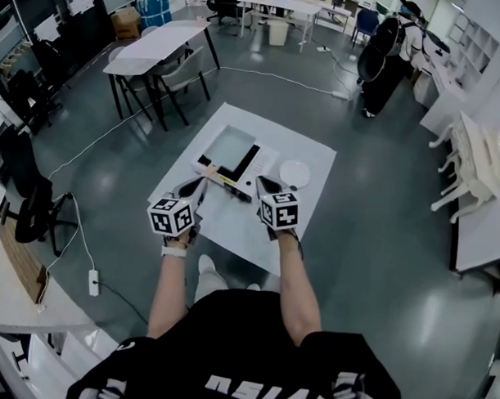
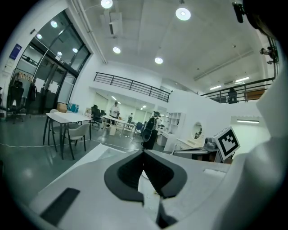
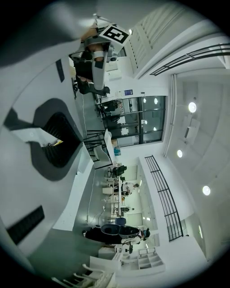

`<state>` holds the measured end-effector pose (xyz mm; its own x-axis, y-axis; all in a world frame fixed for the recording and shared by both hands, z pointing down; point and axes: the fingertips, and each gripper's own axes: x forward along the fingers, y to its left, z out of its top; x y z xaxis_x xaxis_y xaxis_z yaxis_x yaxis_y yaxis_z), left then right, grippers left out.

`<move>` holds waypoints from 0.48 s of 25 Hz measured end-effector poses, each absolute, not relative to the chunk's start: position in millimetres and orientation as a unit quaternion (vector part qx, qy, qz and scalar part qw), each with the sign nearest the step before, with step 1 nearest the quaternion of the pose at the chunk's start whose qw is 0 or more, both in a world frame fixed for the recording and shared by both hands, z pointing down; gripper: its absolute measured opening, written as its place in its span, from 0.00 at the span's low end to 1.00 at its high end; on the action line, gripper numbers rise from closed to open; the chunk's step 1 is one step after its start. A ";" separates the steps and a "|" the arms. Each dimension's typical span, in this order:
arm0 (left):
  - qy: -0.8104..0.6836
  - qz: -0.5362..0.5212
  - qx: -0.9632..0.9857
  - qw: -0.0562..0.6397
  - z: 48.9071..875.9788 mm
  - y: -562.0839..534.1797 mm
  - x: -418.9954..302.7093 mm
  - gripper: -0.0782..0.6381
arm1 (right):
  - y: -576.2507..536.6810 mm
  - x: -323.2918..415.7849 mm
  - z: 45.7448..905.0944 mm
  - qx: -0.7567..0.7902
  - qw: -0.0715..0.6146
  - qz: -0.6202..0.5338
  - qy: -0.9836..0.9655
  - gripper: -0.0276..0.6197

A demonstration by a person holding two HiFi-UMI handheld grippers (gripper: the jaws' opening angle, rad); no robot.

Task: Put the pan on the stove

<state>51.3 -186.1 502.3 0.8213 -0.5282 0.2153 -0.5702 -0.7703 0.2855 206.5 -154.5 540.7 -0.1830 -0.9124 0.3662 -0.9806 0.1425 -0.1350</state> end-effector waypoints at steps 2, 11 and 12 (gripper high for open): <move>-0.294 0.064 0.938 0.171 504.1 -185.5 51.7 0.11 | -154.8 205.5 541.7 0.630 0.100 0.173 -0.751 0.04; -0.306 0.066 0.934 0.173 510.3 -190.7 49.4 0.11 | -162.1 201.9 548.6 0.624 0.107 0.177 -0.753 0.04; -0.305 0.065 0.934 0.174 511.1 -190.6 50.3 0.11 | -162.4 202.1 547.4 0.626 0.107 0.176 -0.752 0.04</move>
